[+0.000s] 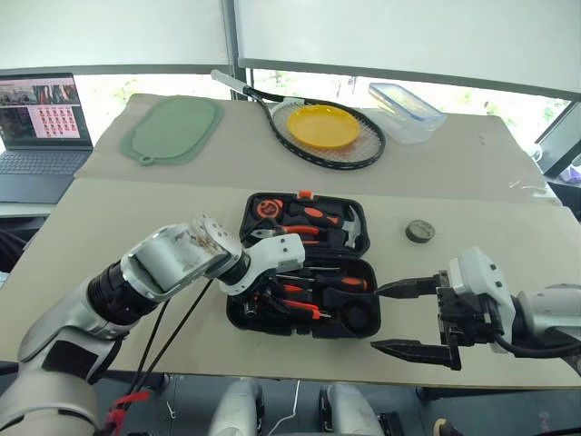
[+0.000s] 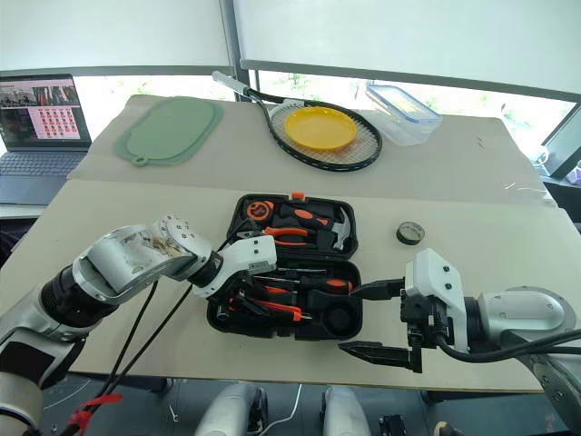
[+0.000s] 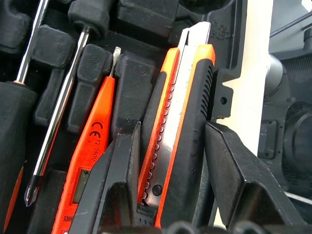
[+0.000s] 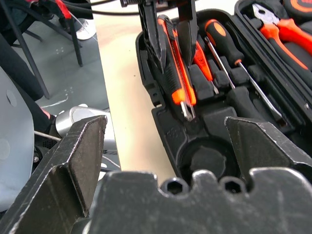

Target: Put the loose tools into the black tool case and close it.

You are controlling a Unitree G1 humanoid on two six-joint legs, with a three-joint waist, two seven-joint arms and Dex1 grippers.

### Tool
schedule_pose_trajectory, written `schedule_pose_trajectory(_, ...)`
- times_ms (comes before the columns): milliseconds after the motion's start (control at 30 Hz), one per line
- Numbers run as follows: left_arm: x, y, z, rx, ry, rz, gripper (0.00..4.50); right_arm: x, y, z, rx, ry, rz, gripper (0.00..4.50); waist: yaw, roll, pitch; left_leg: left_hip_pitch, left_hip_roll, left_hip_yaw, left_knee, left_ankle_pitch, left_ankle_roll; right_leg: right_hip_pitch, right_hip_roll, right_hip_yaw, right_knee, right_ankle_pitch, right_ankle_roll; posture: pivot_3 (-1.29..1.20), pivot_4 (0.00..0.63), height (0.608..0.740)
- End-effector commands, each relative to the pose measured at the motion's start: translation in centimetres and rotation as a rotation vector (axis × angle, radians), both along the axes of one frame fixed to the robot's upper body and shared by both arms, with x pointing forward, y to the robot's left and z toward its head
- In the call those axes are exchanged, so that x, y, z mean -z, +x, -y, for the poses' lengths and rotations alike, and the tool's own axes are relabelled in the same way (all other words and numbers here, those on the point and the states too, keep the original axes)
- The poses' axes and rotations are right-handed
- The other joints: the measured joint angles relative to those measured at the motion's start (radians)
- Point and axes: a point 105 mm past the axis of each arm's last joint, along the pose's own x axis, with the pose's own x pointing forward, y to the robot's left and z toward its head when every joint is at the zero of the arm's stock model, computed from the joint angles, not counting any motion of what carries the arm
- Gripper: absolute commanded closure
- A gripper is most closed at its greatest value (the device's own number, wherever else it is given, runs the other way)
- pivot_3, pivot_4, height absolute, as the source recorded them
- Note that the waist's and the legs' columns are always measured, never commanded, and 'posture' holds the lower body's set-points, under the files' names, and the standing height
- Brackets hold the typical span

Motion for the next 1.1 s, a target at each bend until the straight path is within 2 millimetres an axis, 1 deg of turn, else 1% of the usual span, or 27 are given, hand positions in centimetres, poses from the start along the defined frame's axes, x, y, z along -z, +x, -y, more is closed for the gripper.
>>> schedule_pose_trajectory(33,-0.1,-0.5,0.3,-0.030,-0.021,-0.073,2.92,-0.7,0.2,-0.1,-0.004,0.006,0.053,0.00,0.000,0.000,0.000,0.000,0.000,0.000,0.000,0.000,0.000,0.000,0.000,0.000,0.000,0.000,0.000,0.00,0.150,0.738)
schedule_pose_trajectory(167,-0.2,-0.7,0.6,-0.042,-0.024,-0.088,2.92,-0.7,0.3,-0.1,-0.004,0.004,0.056,0.00,-0.002,0.000,0.000,-0.001,0.000,0.000,0.000,0.000,0.000,-0.001,0.000,0.000,0.000,0.000,0.000,0.00,0.150,0.738)
schedule_pose_trajectory(233,-0.2,-0.6,0.7,-0.054,-0.029,-0.090,1.98,-0.7,0.3,-0.1,-0.004,0.004,0.059,0.00,-0.003,0.000,0.000,-0.001,0.000,0.000,0.000,0.000,0.000,-0.001,0.000,0.000,0.000,0.000,0.000,0.00,0.150,0.738)
schedule_pose_trajectory(267,-0.2,-0.6,0.7,-0.056,-0.032,-0.089,1.76,-0.7,0.3,-0.1,-0.004,0.004,0.060,0.00,-0.003,0.000,0.000,-0.001,0.000,0.000,0.000,0.000,0.000,-0.001,0.000,0.000,0.000,0.000,0.000,0.00,0.150,0.738)
schedule_pose_trajectory(300,-0.3,-0.5,0.7,-0.055,-0.034,-0.082,1.37,-0.7,0.4,-0.1,-0.004,0.004,0.060,0.00,-0.002,0.000,0.000,-0.001,0.000,0.000,0.000,0.000,0.000,-0.001,0.000,0.000,0.000,0.000,0.000,0.00,0.150,0.738)
schedule_pose_trajectory(333,-0.7,-0.5,0.6,-0.060,-0.041,-0.084,0.97,-0.7,0.4,-0.1,-0.004,0.004,0.060,0.00,-0.001,0.000,0.000,-0.001,0.000,-0.001,0.000,0.000,0.000,-0.001,0.000,0.000,0.000,0.000,0.000,0.00,0.150,0.738)
schedule_pose_trajectory(367,-1.2,-0.3,0.5,-0.064,-0.056,-0.082,0.68,-0.7,0.4,-0.1,-0.004,0.004,0.061,0.00,0.000,0.000,0.000,-0.001,0.000,-0.001,0.000,0.000,0.000,-0.001,0.000,0.000,0.000,0.000,0.000,0.00,0.150,0.738)
schedule_pose_trajectory(400,-2.1,-0.3,0.3,-0.066,-0.081,-0.081,0.31,-0.7,0.4,-0.1,-0.003,0.004,0.061,0.00,0.001,0.000,0.000,-0.001,0.000,-0.001,0.000,0.000,0.000,0.000,0.000,0.000,0.000,0.000,0.000,0.00,0.150,0.738)
schedule_pose_trajectory(500,-4.1,-0.3,-0.3,-0.053,-0.133,-0.070,0.31,-0.8,0.5,0.1,0.003,0.002,0.063,0.00,-0.002,0.000,0.000,-0.001,-0.001,-0.002,0.000,0.001,0.000,-0.001,0.000,0.000,0.000,0.000,0.000,0.00,0.150,0.738)
schedule_pose_trajectory(633,-5.2,0.1,-1.1,-0.023,-0.162,0.009,0.31,-0.8,0.8,0.3,0.014,-0.002,0.069,0.00,-0.005,0.000,0.000,-0.001,-0.001,-0.002,-0.001,0.001,0.000,-0.001,0.000,0.000,0.000,0.000,0.000,0.00,0.150,0.738)
schedule_pose_trajectory(700,-5.0,0.2,-1.5,-0.002,-0.169,0.022,0.84,-0.8,0.9,0.3,0.017,-0.002,0.071,0.00,-0.004,0.000,0.000,-0.001,-0.001,-0.002,-0.001,0.001,0.000,-0.001,0.000,0.000,0.000,0.000,0.000,0.00,0.150,0.738)
schedule_pose_trajectory(733,-4.7,-0.1,-1.8,0.024,-0.159,0.025,1.00,-0.8,0.9,0.3,0.017,-0.002,0.071,0.00,-0.004,0.000,0.000,-0.001,-0.001,-0.002,-0.001,0.001,0.000,-0.001,0.000,0.000,0.000,0.000,0.000,0.00,0.150,0.738)
schedule_pose_trajectory(867,-3.6,-1.1,-2.3,0.139,-0.153,0.023,2.43,-0.9,1.0,0.4,0.017,-0.004,0.072,0.00,-0.005,0.000,0.000,-0.001,-0.001,-0.002,-0.001,0.001,0.000,-0.001,0.000,0.000,0.000,0.000,0.000,0.00,0.150,0.738)
schedule_pose_trajectory(900,-3.2,-1.0,-2.4,0.153,-0.147,0.039,2.78,-0.9,1.0,0.4,0.016,-0.005,0.071,0.00,-0.005,0.000,0.000,-0.001,-0.001,-0.002,-0.001,0.001,0.000,-0.001,0.000,0.000,0.000,0.000,0.000,0.00,0.150,0.738)
schedule_pose_trajectory(933,-2.8,-0.8,-2.5,0.168,-0.140,0.054,3.23,-0.9,1.0,0.4,0.015,-0.005,0.071,0.00,-0.003,0.000,0.000,-0.001,-0.001,-0.002,-0.001,0.001,0.000,-0.001,0.000,0.000,0.000,0.000,0.000,0.00,0.150,0.738)
schedule_pose_trajectory(967,-2.2,-1.0,-2.5,0.190,-0.135,0.049,3.50,-0.9,1.0,0.4,0.014,-0.007,0.069,0.00,-0.001,0.000,0.000,-0.001,-0.001,-0.002,-0.001,0.001,0.000,-0.001,0.000,0.000,0.000,0.000,0.000,0.00,0.150,0.738)
schedule_pose_trajectory(1033,-1.5,-1.4,-2.6,0.224,-0.132,0.039,4.19,-0.9,0.9,0.4,0.012,-0.012,0.065,0.00,0.001,0.000,0.000,-0.001,-0.002,-0.002,-0.001,0.001,0.000,0.000,0.000,0.000,-0.001,0.000,0.000,0.00,0.150,0.738)
schedule_pose_trajectory(1067,-1.2,-1.4,-2.6,0.235,-0.127,0.042,4.37,-0.9,0.9,0.4,0.010,-0.013,0.064,0.00,0.002,0.000,0.000,-0.001,-0.002,-0.002,-0.001,0.001,0.000,0.000,0.000,0.000,-0.001,0.000,0.000,0.00,0.150,0.738)
schedule_pose_trajectory(1100,-0.8,-1.4,-2.7,0.239,-0.116,0.048,4.37,-0.9,0.9,0.4,0.010,-0.015,0.064,0.00,0.002,0.000,0.000,-0.001,-0.002,-0.002,-0.001,0.001,0.000,-0.001,0.000,0.000,-0.001,0.000,0.000,0.00,0.150,0.738)
